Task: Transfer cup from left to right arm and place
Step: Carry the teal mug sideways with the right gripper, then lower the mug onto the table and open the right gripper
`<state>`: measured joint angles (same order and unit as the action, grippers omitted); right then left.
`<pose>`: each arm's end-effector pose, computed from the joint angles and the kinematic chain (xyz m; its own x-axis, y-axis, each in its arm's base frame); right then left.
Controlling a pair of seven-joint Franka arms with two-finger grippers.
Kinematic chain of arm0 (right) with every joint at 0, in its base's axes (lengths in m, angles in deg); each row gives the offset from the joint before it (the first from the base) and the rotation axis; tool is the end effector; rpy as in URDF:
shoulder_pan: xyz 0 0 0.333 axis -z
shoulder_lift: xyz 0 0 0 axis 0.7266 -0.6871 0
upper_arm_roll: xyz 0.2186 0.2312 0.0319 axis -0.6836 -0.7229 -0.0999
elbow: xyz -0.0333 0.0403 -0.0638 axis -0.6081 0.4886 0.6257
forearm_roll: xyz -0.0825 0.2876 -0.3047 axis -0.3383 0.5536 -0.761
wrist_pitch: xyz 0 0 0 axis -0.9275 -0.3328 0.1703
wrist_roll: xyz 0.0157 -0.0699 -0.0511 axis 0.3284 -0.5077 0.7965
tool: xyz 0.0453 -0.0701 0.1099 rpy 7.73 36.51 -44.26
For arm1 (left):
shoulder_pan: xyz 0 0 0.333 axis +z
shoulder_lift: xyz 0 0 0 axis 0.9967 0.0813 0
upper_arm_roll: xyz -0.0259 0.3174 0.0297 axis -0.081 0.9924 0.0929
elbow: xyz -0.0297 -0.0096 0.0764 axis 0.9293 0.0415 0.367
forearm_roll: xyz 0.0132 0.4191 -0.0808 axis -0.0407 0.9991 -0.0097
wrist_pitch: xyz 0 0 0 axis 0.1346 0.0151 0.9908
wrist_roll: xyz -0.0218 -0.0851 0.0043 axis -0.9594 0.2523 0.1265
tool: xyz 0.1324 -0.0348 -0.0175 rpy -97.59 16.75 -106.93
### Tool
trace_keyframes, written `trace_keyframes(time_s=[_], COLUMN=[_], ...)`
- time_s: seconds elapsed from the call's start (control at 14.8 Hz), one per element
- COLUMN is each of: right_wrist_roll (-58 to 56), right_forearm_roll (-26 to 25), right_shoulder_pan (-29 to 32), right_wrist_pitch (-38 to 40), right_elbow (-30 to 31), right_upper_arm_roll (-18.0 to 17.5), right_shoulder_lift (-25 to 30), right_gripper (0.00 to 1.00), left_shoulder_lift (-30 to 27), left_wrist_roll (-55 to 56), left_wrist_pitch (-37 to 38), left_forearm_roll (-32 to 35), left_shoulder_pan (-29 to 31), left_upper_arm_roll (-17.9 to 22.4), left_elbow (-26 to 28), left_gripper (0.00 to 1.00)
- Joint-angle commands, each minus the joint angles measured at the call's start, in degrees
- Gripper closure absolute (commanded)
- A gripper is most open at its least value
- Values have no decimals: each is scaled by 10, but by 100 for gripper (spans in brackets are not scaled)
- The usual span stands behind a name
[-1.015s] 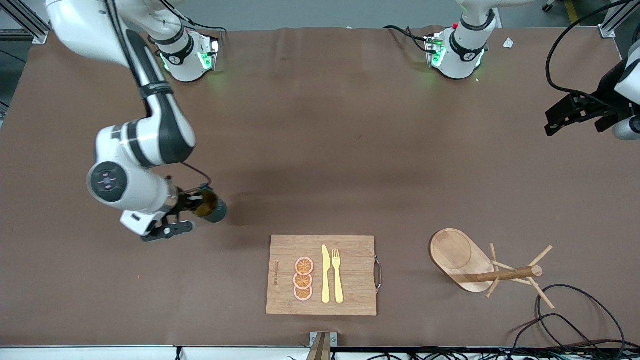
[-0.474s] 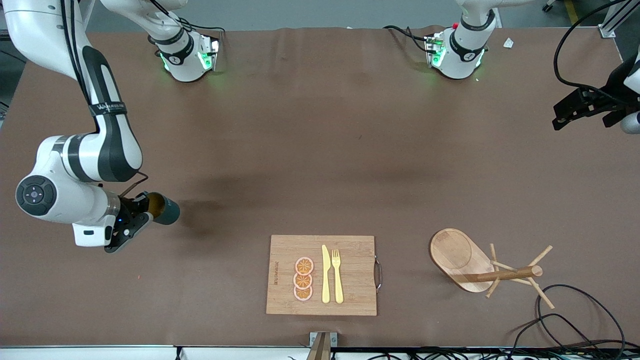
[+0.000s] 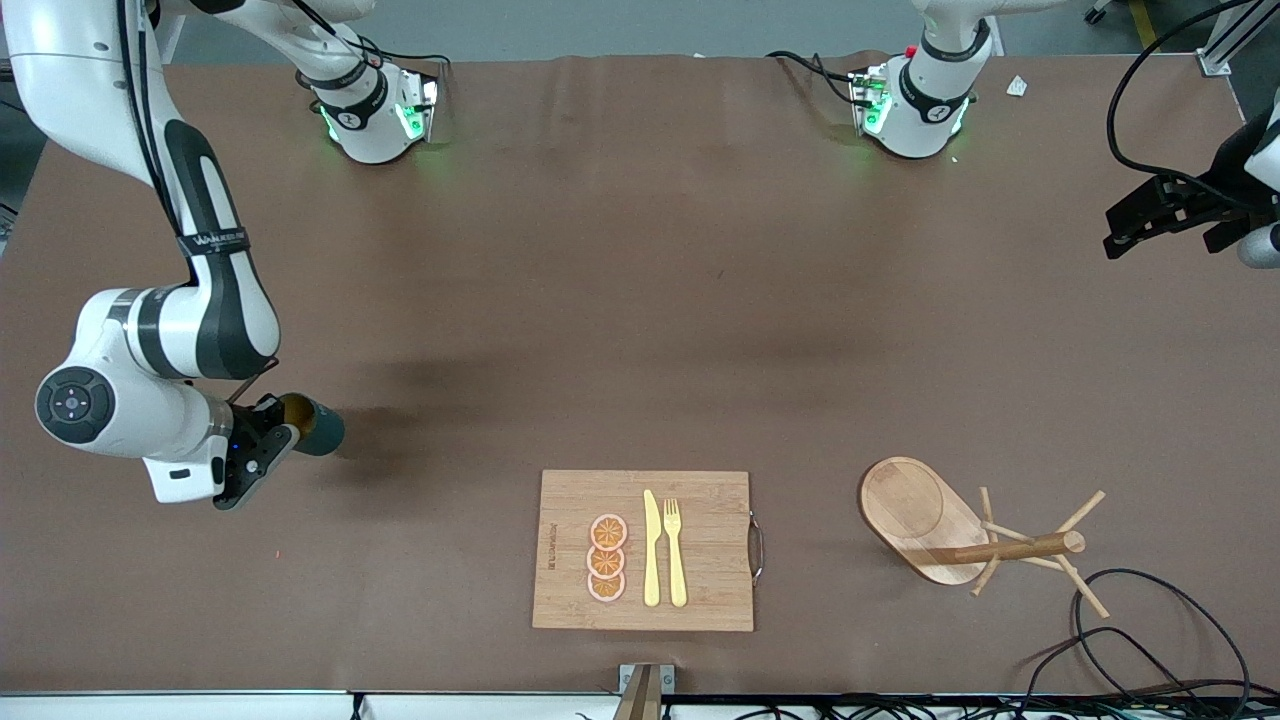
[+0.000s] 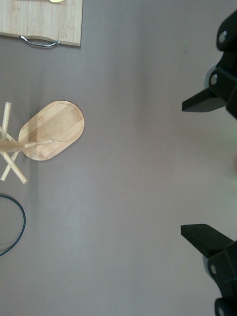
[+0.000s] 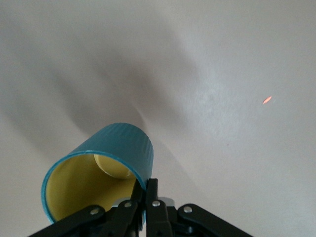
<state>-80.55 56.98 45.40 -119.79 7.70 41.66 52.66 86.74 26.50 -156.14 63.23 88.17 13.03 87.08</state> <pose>0.7004 -0.0190 0.2486 0.5798 0.8049 -0.1266 0.8040 -0.5903 -0.0709 0.5855 -0.0508 0.6464 0.9997 0.0237 0.0079 0.0240 -0.9990 -0.0377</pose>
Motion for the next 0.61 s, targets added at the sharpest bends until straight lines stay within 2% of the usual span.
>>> trace_keyframes(time_s=[0.0,0.14,0.41,0.47,0.54], right_wrist_roll=[-38,-39,-38,-37,-35], right_forearm_roll=[-12,-11,-9,-9,-8], right_shoulder_pan=[30,32,33,32,31], right_wrist_pitch=[-22,-49,-67,-67,-68], right_elbow=[16,44,56,56,55], right_upper_arm_roll=[-13,-13,-13,-13,-13], right_shoulder_lift=[-11,-11,-11,-12,-12], right_gripper=[99,99,95,85,63], left_shoulder_lift=[-18,-18,-17,-17,-17], left_wrist_roll=[-11,-10,-10,-10,-10], left_wrist_pitch=[4,4,3,3,2], left_forearm_roll=[-10,-10,-9,-9,-9], left_shoulder_pan=[8,7,7,7,7], left_upper_arm_roll=[-5,-5,-5,-5,-5], left_elbow=[13,13,11,11,11], left_gripper=[0,0,0,0,0])
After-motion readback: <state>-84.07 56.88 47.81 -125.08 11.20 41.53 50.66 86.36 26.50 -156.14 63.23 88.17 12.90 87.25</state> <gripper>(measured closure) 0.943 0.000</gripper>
